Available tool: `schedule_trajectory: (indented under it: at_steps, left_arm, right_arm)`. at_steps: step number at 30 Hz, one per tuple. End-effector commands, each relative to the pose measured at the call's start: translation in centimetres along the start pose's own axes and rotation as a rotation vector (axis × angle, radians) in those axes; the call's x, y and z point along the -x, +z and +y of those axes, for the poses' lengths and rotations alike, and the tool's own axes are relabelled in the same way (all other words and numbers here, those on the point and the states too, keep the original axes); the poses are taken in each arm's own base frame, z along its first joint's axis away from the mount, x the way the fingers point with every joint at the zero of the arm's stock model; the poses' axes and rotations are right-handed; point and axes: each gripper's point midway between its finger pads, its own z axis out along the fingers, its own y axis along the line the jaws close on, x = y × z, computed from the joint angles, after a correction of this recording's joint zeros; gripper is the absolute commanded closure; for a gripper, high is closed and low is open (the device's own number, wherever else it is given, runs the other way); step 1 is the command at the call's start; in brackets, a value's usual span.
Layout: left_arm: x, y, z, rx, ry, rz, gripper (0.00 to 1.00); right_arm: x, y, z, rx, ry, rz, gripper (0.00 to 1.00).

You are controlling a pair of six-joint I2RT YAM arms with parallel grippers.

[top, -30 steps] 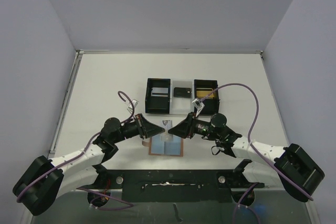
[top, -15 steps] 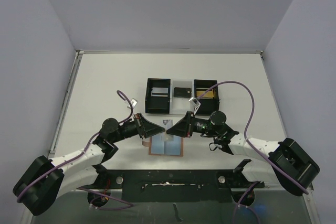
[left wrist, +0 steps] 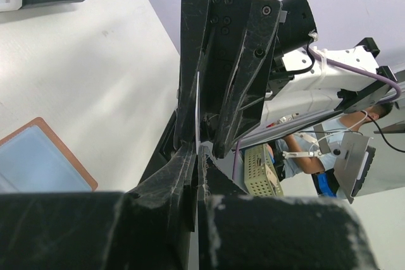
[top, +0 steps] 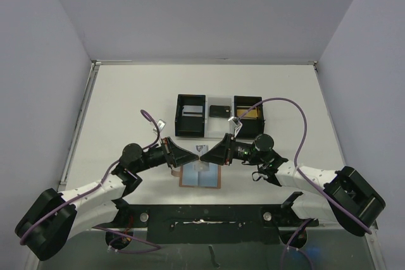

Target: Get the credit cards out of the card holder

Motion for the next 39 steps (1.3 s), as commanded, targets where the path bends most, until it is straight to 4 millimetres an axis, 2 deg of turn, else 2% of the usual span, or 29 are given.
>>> schedule_trajectory:
  at_steps: [1, 8, 10, 12, 16, 17, 18, 19, 21, 24, 25, 28, 29, 30, 31, 33, 34, 36, 39]
  left_arm:
    - [0.4, -0.2, -2.3, -0.094, 0.06, -0.007, 1.0]
    - [0.3, -0.5, -2.3, -0.094, 0.065, -0.013, 1.0]
    - [0.4, -0.6, -2.3, -0.087, 0.066, -0.025, 1.0]
    - [0.6, -0.6, -2.1, -0.071, 0.075, -0.032, 0.88]
    - [1.0, -0.6, -0.4, 0.041, 0.097, -0.045, 0.62]
    - [1.2, -0.7, 0.1, 0.08, 0.106, -0.052, 0.49]
    - [1.7, -0.8, 0.6, 0.12, 0.132, -0.068, 0.43]
    - [2.0, -1.0, 1.0, 0.161, 0.147, -0.079, 0.37]
    - [2.8, -1.6, 1.4, 0.235, 0.194, -0.103, 0.35]
    - [4.4, -3.0, 1.8, 0.364, 0.259, -0.146, 0.34]
    - [5.4, -3.4, 1.2, 0.397, 0.291, -0.164, 0.33]
    - [7.2, -5.3, 1.3, 0.55, 0.371, -0.192, 0.32]
    - [8.0, -6.3, 1.8, 0.636, 0.384, -0.209, 0.32]
    - [9.6, -8.1, 2.4, 0.757, 0.391, -0.281, 0.32]
    - [10.1, -9.7, 2.9, 0.841, 0.399, -0.309, 0.32]
    - [11.6, -11.6, 2.3, 0.893, 0.448, -0.405, 0.25]
    - [12.2, -12.1, 1.8, 0.891, 0.462, -0.444, 0.21]
    - [13.2, -12.3, 0.3, 0.878, 0.52, -0.462, 0.18]
    - [14.2, -12.9, 0.0, 0.976, 0.554, -0.427, 0.18]
  right_arm:
    - [1.7, 0.2, 1.8, 0.061, -0.046, -0.05, 0.73]
    - [1.4, 0.2, 1.5, 0.059, -0.038, -0.042, 0.99]
    - [1.4, 0.1, 1.4, 0.048, -0.039, -0.049, 1.0]
    - [1.5, -0.1, 1.4, 0.043, -0.046, -0.058, 1.0]
    - [1.7, -0.3, 1.0, 0.007, -0.063, -0.069, 1.0]
    - [1.8, -0.3, 1.0, -0.001, -0.07, -0.071, 1.0]
    - [1.8, -0.4, 0.8, -0.016, -0.073, -0.07, 1.0]
    - [1.9, -0.4, 0.7, -0.029, -0.075, -0.075, 1.0]
    - [2.1, -0.6, 0.1, -0.071, -0.092, -0.084, 1.0]
    - [2.5, -0.9, -0.9, -0.144, -0.115, -0.1, 1.0]
    - [2.8, -1.0, -1.1, -0.168, -0.129, -0.113, 1.0]
    - [3.6, -1.3, -1.8, -0.24, -0.183, -0.127, 1.0]
    - [4.0, -1.4, -2.0, -0.27, -0.206, -0.134, 1.0]
    - [4.5, -1.4, -1.7, -0.285, -0.241, -0.144, 1.0]
    - [4.9, -1.5, -1.7, -0.314, -0.287, -0.143, 1.0]
    - [6.0, -1.6, -1.2, -0.359, -0.373, -0.155, 1.0]
    - [6.3, -1.6, -1.0, -0.385, -0.419, -0.157, 1.0]
    - [7.1, -1.7, -0.5, -0.438, -0.516, -0.157, 1.0]
    - [8.3, -1.9, 0.0, -0.525, -0.644, -0.157, 1.0]
